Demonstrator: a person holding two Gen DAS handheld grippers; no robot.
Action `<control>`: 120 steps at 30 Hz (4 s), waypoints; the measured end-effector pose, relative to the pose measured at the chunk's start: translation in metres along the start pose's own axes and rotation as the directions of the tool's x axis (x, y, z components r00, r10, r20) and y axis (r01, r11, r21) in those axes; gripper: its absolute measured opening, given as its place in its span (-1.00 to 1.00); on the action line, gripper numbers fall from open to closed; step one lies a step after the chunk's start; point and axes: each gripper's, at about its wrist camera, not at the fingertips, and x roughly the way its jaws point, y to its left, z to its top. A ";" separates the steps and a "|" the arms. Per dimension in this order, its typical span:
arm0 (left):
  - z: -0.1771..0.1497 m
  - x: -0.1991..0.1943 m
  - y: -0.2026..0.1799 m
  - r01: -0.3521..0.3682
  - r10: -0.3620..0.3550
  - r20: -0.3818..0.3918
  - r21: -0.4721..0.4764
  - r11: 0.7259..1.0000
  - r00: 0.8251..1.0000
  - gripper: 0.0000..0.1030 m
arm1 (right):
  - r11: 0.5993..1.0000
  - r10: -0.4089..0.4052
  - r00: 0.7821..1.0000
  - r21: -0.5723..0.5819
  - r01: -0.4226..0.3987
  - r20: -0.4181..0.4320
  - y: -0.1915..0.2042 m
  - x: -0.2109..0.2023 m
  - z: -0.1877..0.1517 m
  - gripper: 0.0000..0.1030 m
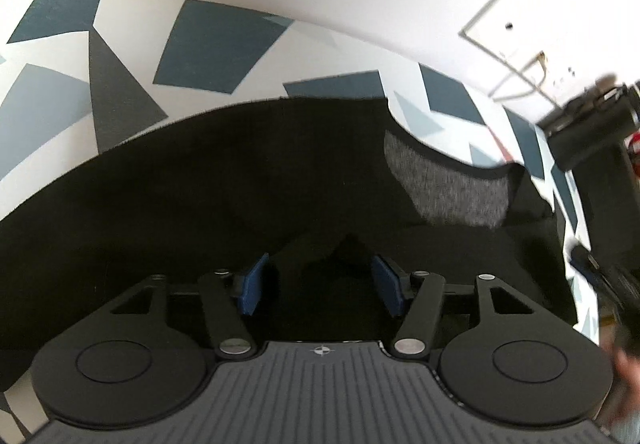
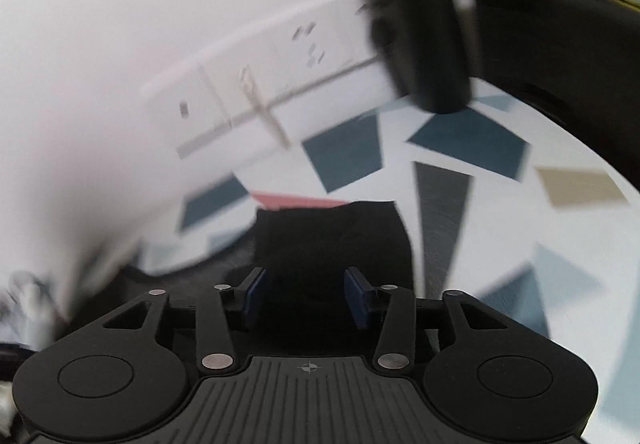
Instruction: Fold clothes
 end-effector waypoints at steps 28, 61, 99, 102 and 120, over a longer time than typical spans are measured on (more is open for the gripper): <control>0.006 -0.008 -0.026 -0.023 0.002 0.109 0.190 0.981 0.994 0.23 | 0.992 -0.128 0.972 0.026 0.126 0.199 -0.021 -0.005 0.011 -0.23; -0.102 -0.075 0.013 -0.202 0.186 0.201 0.059 0.978 0.962 0.43 | 0.991 -0.035 0.994 -0.124 0.049 0.108 0.044 -0.058 -0.057 0.42; -0.091 -0.154 0.136 -0.076 0.314 0.538 -0.417 0.906 0.782 -0.87 | 0.968 0.077 0.978 -0.220 -0.120 -0.196 0.160 -0.062 -0.111 0.86; -0.064 -0.156 0.058 -0.096 0.194 0.643 -0.184 0.978 0.741 -0.87 | 0.983 0.031 0.988 -0.176 -0.058 -0.153 0.132 -0.065 -0.099 0.86; -0.116 -0.004 -0.126 -0.204 -0.046 0.384 0.584 0.785 0.922 0.47 | 0.989 -0.122 0.992 -0.083 0.124 0.032 0.016 -0.096 -0.073 0.78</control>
